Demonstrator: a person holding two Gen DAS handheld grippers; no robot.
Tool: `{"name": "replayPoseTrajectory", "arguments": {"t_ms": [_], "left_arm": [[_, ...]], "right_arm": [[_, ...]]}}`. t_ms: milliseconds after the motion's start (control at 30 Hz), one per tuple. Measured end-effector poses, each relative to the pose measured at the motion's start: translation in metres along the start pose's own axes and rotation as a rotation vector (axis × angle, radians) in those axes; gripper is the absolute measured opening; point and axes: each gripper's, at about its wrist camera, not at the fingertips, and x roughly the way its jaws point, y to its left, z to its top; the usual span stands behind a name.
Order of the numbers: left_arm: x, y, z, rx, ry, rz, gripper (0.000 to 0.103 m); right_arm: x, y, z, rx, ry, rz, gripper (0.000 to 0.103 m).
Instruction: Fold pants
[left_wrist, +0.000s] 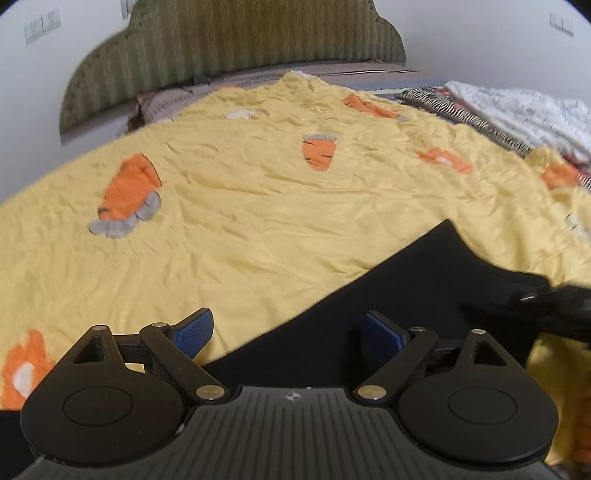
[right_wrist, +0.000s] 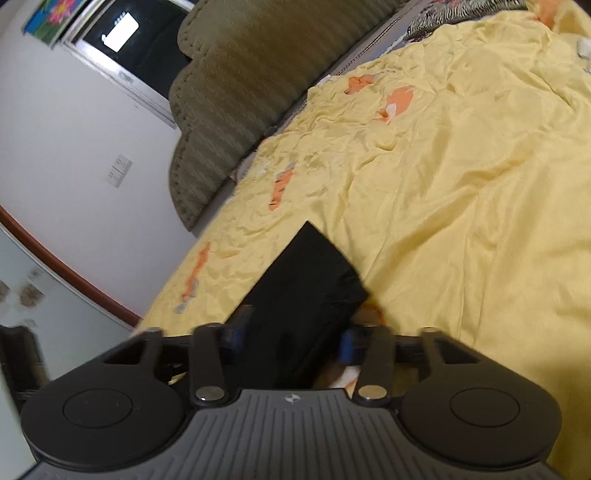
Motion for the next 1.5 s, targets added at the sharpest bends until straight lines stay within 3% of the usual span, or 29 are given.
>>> {"name": "replayPoseTrajectory", "arguments": {"t_ms": [67, 133, 233, 367, 533, 700, 800, 867, 967, 1233, 1500], "left_arm": [[-0.001, 0.005, 0.004, -0.054, 0.033, -0.066, 0.091], [0.002, 0.011, 0.008, -0.124, 0.071, -0.149, 0.091], [0.009, 0.017, 0.016, -0.236, 0.132, -0.276, 0.091], [0.017, 0.017, 0.029, -0.346, 0.196, -0.432, 0.091], [0.026, 0.014, 0.043, -0.466, 0.236, -0.558, 0.095], [0.036, 0.019, 0.047, -0.531, 0.209, -0.538, 0.092], [0.040, 0.021, 0.043, -0.555, 0.213, -0.538, 0.077], [0.044, 0.024, 0.039, -0.579, 0.228, -0.546, 0.037], [0.047, 0.026, 0.030, -0.597, 0.238, -0.541, 0.012], [0.015, 0.028, 0.019, -0.488, 0.137, -0.453, 0.004], [-0.056, 0.068, -0.014, -0.373, 0.013, -0.308, 0.005]], "right_arm": [[0.006, 0.001, 0.001, -0.038, 0.006, -0.038, 0.016], [0.006, 0.007, 0.000, -0.116, 0.007, -0.074, 0.012], [0.003, 0.028, -0.007, -0.293, -0.013, -0.134, 0.010], [0.000, 0.072, -0.027, -0.638, -0.063, -0.240, 0.010], [0.003, 0.114, -0.061, -0.961, -0.090, -0.277, 0.010], [0.007, 0.134, -0.089, -1.155, -0.087, -0.270, 0.010], [0.006, 0.137, -0.094, -1.178, -0.081, -0.246, 0.010], [0.003, 0.139, -0.096, -1.180, -0.091, -0.238, 0.010], [0.002, 0.138, -0.098, -1.167, -0.094, -0.253, 0.010], [0.008, 0.144, -0.101, -1.130, -0.066, -0.289, 0.010], [-0.009, 0.182, -0.125, -1.218, -0.110, -0.176, 0.010]]}}
